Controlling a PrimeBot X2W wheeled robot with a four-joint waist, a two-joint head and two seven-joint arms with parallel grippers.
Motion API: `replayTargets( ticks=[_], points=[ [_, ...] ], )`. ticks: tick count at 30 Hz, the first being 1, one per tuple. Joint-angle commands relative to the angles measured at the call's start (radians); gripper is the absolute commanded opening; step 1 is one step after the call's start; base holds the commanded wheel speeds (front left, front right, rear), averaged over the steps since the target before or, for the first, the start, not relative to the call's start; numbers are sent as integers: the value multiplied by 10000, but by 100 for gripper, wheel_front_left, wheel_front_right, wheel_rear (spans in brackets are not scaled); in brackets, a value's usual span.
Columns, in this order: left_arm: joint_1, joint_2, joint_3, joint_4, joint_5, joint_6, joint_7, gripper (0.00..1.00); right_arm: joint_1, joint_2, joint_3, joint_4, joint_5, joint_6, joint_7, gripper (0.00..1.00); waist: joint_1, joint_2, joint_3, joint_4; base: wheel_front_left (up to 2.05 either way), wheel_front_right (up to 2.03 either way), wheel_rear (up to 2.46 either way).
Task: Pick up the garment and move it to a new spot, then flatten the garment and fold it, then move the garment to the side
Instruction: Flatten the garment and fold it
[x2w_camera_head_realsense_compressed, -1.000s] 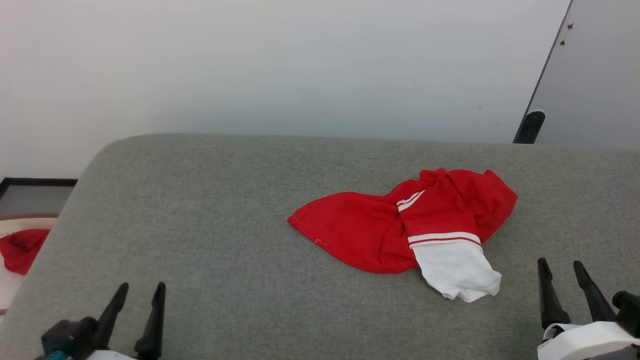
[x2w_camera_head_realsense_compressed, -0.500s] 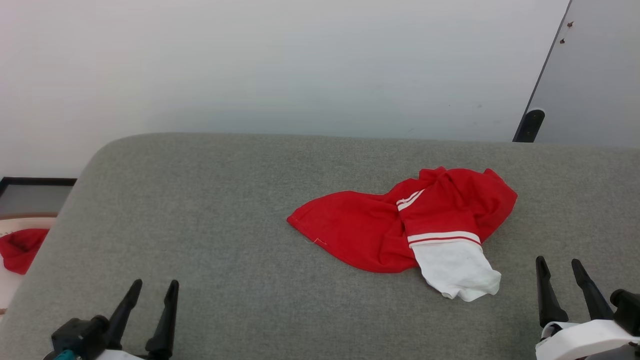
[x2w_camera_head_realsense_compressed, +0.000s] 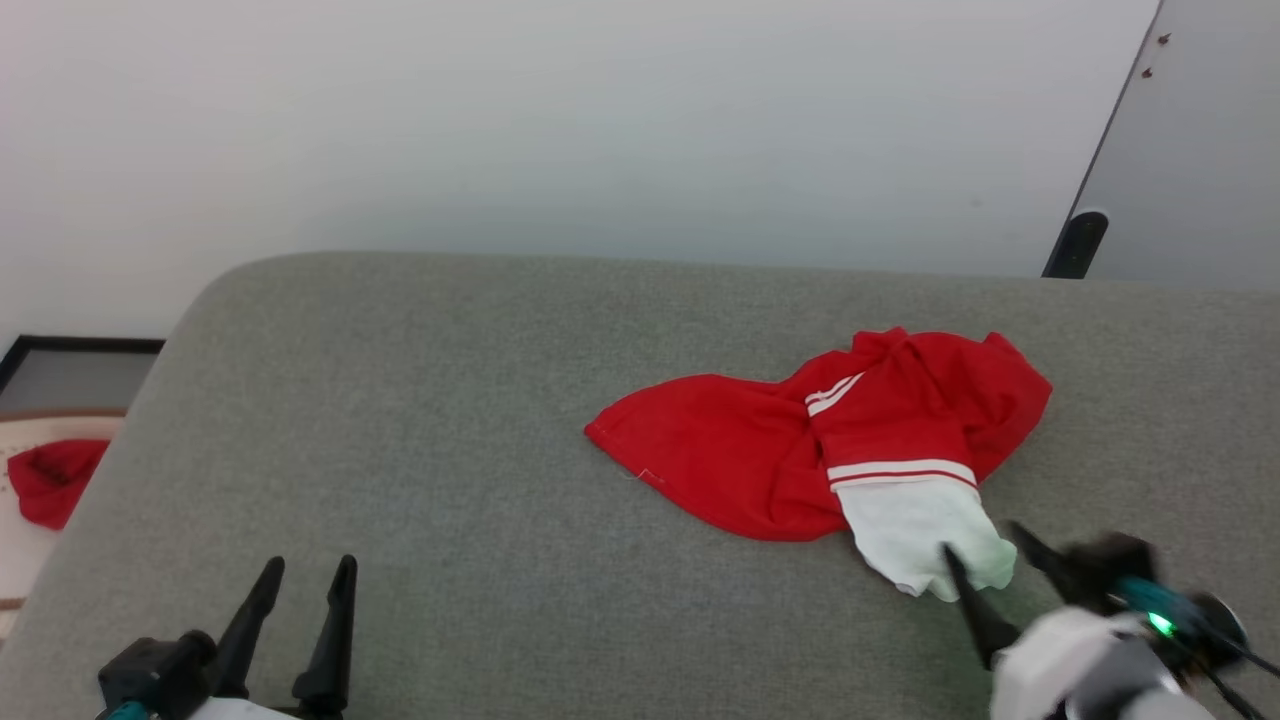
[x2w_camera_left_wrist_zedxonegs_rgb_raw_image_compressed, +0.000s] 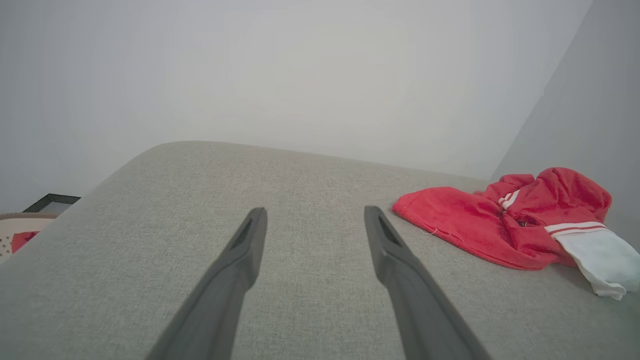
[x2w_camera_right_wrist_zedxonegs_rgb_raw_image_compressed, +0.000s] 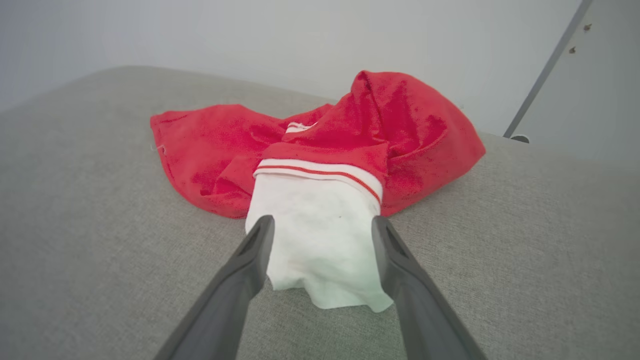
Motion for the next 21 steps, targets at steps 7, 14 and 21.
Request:
replayTargets(
  ticks=[7,14,21],
  points=[
    [-219,-251,15,-19,-75,-32,1,100,-1780,-1737,3583,-263,275,37,2462,100,0,0,593,384,0,0,0],
    [-601,-562,-155,-13,-195,-32,1,100,-3341,-3074,6019,-236,754,37,3753,100,0,0,1255,805,0,0,0],
    [-934,-775,-189,14,-253,-32,1,100,-4293,-3531,7501,103,1080,37,3779,0,0,0,1731,1015,0,0,0]
  ],
)
